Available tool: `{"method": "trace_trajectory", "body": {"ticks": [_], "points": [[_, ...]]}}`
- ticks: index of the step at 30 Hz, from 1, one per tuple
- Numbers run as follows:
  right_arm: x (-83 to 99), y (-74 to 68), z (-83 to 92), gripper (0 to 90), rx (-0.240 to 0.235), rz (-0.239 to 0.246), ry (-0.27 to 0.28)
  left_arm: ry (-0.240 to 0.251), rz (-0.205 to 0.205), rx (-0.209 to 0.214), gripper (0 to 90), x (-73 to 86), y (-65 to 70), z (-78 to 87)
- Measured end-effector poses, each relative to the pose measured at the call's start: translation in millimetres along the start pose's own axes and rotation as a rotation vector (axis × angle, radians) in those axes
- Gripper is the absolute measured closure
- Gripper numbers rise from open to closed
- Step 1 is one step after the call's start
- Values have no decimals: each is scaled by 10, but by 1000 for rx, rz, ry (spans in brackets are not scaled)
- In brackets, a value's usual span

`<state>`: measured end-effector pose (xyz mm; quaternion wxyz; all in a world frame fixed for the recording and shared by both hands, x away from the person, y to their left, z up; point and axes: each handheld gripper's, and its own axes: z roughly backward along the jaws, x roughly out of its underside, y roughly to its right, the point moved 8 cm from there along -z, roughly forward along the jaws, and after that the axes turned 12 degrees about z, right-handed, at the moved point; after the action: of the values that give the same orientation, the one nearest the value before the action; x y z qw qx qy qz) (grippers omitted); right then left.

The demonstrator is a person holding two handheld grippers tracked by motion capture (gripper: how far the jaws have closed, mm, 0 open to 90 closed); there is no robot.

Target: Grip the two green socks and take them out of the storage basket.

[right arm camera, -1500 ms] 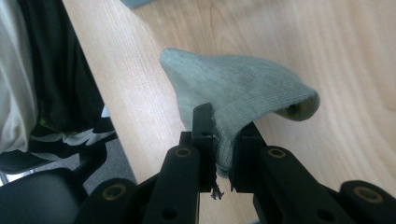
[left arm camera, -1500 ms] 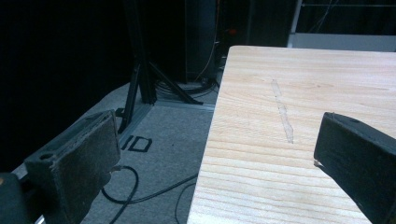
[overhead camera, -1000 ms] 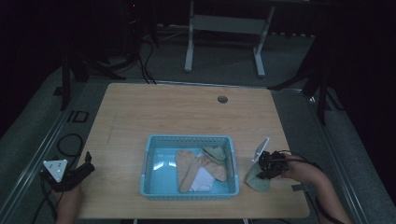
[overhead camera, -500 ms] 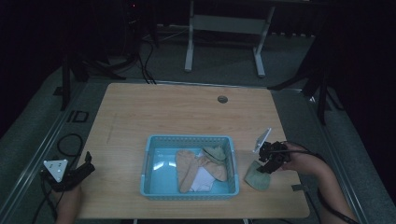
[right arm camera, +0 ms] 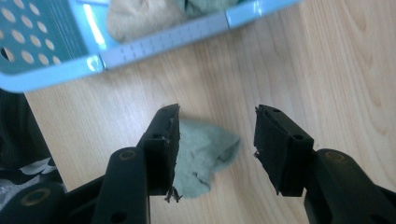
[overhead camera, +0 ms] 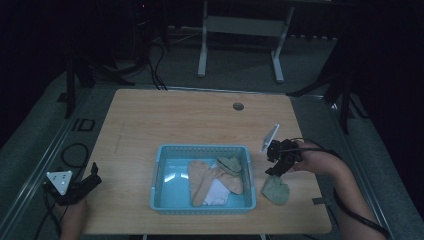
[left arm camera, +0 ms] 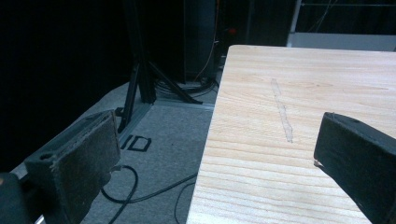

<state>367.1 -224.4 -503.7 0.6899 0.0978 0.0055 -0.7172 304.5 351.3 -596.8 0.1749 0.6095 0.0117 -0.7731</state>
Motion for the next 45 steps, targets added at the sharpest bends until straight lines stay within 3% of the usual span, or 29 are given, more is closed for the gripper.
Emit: {"method": "trace_trajectory", "body": {"ticks": [10,22,28,37,40,45], "points": [[-391,40,-48,494,-5,57,22,-3,1,3,4,1,-2,-1],[-908,22,-327,493,-59,138,30,-4,6,4,4,0,-6,-1],[-1034,17,-489,494,-86,167,2,-3,8,7,4,-1,-5,-1],[-1069,24,-724,496,-111,165,-46,-3,9,9,4,-1,-5,-1],[-1050,23,-794,557,-119,172,-65,-3,9,8,4,-1,-4,-1],[-1041,48,-805,755,-102,177,-81,-4,6,7,4,0,-4,-2]]}}
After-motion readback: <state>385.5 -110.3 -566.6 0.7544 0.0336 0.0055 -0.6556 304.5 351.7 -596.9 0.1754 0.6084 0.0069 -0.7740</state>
